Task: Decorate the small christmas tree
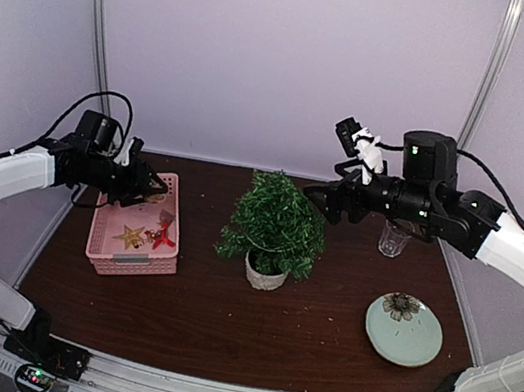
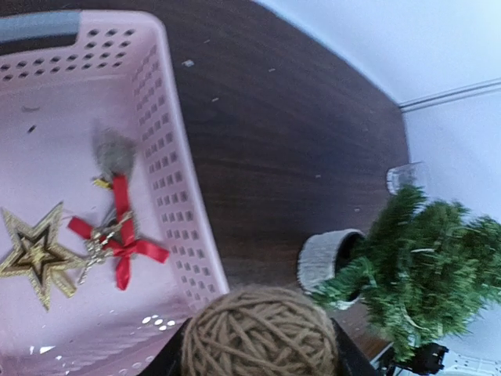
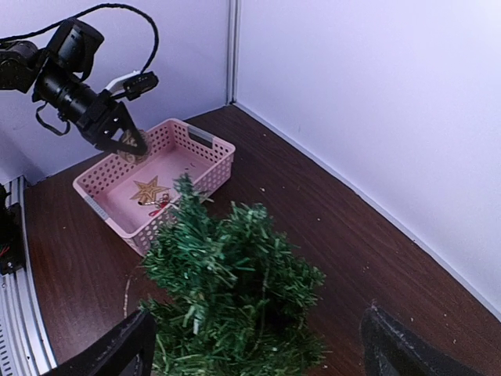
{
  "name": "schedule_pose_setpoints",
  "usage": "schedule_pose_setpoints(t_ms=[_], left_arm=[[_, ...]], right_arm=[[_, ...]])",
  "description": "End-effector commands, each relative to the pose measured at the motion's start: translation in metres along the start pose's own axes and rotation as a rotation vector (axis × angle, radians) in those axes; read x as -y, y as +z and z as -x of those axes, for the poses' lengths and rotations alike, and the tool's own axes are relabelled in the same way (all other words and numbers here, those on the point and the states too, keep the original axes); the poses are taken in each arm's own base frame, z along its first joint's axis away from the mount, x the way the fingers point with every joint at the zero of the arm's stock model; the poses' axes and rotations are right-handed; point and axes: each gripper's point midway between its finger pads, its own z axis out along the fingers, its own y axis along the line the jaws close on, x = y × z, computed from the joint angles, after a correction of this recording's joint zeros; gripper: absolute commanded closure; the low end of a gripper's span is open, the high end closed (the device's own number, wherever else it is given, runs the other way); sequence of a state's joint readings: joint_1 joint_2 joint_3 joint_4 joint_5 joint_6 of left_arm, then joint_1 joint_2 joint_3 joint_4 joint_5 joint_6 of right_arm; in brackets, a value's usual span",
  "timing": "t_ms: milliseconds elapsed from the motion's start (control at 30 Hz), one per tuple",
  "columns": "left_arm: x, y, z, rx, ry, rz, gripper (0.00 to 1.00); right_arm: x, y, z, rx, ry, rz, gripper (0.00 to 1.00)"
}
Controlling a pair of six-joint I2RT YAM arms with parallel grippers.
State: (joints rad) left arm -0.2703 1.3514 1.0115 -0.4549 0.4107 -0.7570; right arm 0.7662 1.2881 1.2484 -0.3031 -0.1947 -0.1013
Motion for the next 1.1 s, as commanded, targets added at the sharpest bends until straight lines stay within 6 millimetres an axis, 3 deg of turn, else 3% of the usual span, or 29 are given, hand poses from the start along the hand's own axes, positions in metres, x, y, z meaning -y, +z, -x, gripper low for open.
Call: schedule_pose_setpoints(t_ms=[0,167,300,467,567,700,800,1067], left_arm=[[0.069,-0.029,0.012,0.095,0.095,-0.313,0.67],[0.114,-0.053,0.005,0.152,0.138,-0.469,0.66],[0.157,-0.06,-0.009,0.147,0.179,-0.59,0.66],[0.195,-0.064,-0.02,0.154,0.194,-0.689,0.67],[0.212,-0.07,-0.021,0.175,0.217,-0.726,0.67],[0.225,-0.076,-0.024,0.186,0.245,-0.749,0.68],[0.229,-0.08,-0.027,0.196,0.265,-0.757,0.68],[0.233,-0.086,-0.031,0.217,0.301,-0.777,0.68]], right_arm=[[-0.033,-0.002,0.023,0.042,-0.038,0.092,0.09],[-0.066,0.005,0.048,0.109,-0.073,0.139,0.21],[-0.087,0.018,0.069,0.166,-0.081,0.139,0.36],[-0.118,0.028,0.093,0.235,-0.083,0.187,0.55],[-0.132,0.036,0.091,0.229,-0.083,0.2,0.62],[-0.142,0.046,0.085,0.221,-0.041,0.203,0.67],[-0.136,0.054,0.081,0.215,0.018,0.156,0.75],[-0.137,0.068,0.076,0.211,0.115,0.153,0.78]])
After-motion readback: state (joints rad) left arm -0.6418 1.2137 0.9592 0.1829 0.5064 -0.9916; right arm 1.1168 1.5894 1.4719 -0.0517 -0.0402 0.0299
